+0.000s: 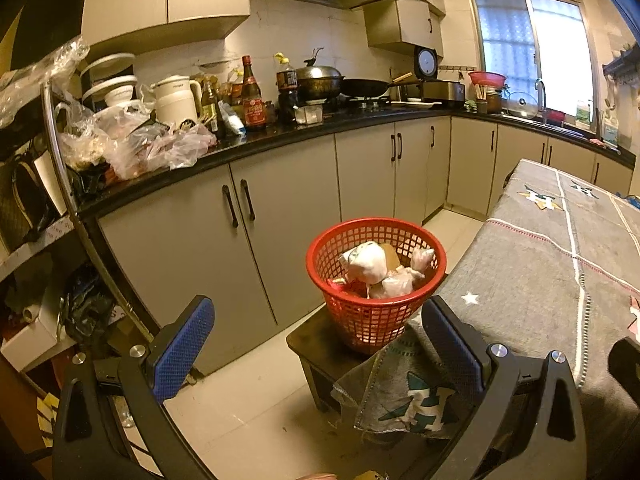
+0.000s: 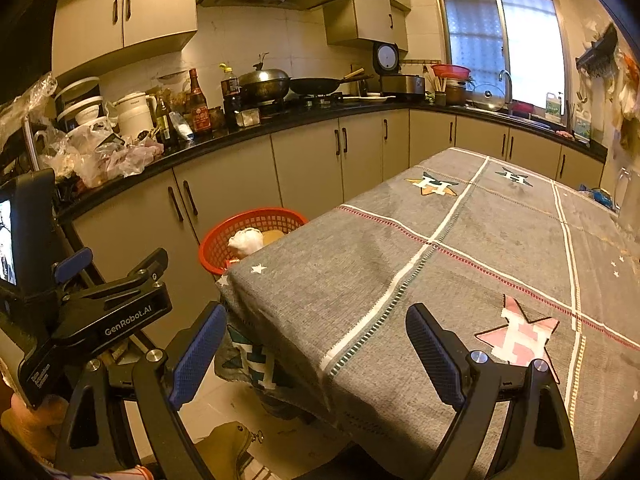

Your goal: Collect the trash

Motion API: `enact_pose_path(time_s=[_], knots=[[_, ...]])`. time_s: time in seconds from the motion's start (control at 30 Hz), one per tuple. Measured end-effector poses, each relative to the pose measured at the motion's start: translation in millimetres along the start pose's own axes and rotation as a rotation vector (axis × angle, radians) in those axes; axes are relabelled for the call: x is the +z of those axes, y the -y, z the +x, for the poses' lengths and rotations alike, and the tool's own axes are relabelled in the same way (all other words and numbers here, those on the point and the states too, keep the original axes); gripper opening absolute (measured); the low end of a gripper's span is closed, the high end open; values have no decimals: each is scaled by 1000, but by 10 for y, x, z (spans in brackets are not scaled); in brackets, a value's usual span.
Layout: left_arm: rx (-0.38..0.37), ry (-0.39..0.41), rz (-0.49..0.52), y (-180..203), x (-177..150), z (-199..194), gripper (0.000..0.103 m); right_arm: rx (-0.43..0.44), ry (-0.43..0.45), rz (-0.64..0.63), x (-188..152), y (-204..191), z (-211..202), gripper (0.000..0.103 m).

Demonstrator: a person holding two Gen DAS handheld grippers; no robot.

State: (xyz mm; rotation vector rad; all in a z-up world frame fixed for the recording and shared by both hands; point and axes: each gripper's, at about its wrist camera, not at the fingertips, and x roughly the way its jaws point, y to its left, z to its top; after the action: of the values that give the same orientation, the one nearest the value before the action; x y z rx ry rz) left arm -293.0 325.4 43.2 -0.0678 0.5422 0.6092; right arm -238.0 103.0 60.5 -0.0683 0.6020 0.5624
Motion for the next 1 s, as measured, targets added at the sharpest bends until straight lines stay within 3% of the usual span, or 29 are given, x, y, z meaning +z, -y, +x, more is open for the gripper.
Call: enact_pose_path(time_s=[0.27,0.47,1.0], knots=[[4,-48,-6,-100,-94,142,103,-21,-1,-33,88,-77,25,94],[1,-74,-29,-213,-140,229,103,-75,-25,-147,288,-234,138,95],[14,-122,-93,-563,-197,530,103,-22,-100,-179,458,-513,510,95]])
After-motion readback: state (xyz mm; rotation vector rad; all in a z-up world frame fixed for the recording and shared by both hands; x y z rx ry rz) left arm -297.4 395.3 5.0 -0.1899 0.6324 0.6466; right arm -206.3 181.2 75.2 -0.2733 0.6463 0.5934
